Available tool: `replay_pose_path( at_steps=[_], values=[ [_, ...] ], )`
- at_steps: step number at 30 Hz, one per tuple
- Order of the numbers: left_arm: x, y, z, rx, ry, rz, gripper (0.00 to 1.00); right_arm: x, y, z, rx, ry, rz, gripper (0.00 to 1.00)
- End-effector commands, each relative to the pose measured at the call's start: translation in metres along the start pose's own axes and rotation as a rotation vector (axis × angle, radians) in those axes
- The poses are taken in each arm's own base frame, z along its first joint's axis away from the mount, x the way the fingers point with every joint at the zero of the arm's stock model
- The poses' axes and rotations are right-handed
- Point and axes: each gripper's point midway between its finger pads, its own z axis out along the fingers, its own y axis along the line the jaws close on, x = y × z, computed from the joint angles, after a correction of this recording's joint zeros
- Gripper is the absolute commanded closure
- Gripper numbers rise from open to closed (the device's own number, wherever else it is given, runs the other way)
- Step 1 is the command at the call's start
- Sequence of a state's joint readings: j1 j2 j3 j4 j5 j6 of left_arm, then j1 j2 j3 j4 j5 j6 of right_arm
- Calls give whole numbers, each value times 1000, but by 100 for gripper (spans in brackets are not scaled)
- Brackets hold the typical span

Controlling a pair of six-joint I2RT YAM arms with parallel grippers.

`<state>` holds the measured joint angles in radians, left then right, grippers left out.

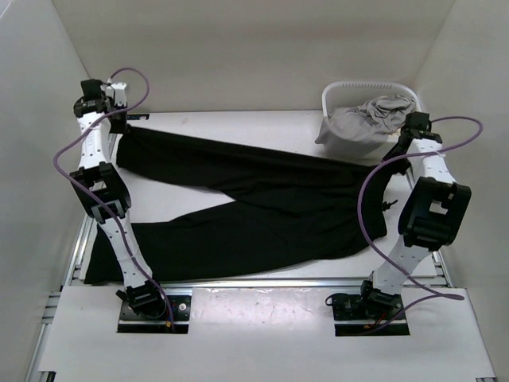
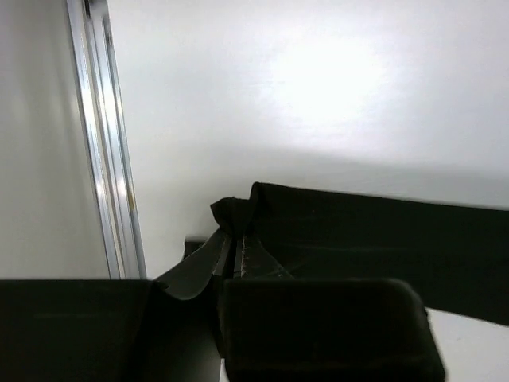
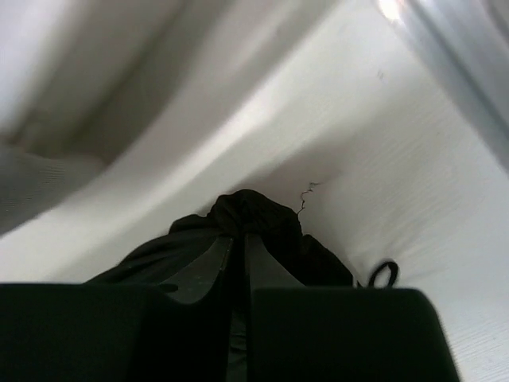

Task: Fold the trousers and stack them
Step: Fold the trousers

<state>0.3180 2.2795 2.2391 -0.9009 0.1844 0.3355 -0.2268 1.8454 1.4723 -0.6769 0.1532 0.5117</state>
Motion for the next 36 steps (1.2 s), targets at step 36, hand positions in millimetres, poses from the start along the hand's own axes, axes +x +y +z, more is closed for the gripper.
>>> replay_pose_path(
  at_steps=[36],
  values=[
    [339,-33,-245,-277,507,69,86,115,-89,-75,-65,120,352,100]
  ],
)
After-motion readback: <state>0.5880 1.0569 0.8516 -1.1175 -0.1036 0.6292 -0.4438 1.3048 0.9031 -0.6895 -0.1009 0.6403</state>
